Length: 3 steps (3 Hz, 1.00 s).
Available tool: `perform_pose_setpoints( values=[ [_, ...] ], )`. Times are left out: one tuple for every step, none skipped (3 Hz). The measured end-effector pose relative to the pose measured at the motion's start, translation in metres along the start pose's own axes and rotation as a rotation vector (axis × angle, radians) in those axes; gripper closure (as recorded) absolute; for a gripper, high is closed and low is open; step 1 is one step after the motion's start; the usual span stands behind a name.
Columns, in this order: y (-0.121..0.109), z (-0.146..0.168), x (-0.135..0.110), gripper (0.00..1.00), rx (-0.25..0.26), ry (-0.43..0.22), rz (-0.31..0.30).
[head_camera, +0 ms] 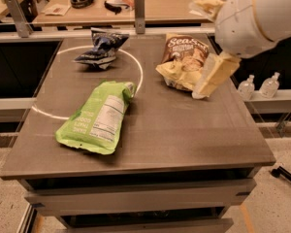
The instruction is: Move blue chip bag near brown chip bag
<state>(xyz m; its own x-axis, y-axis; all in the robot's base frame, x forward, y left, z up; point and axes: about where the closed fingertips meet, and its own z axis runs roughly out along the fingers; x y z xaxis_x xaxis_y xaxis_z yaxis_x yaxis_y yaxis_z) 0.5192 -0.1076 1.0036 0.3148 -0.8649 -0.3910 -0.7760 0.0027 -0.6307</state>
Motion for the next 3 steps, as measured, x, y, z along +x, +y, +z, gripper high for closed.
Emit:
perform_pose_setpoints(
  values=[
    [-0.029,0.037,-0.010,0.00,0.046,0.002,-0.035],
    [-0.029,0.036,-0.010,0.00,0.046,0.002,-0.035],
    [-0.036,0.047,-0.017,0.00,0.043,-0.014,-0.058]
  ],
)
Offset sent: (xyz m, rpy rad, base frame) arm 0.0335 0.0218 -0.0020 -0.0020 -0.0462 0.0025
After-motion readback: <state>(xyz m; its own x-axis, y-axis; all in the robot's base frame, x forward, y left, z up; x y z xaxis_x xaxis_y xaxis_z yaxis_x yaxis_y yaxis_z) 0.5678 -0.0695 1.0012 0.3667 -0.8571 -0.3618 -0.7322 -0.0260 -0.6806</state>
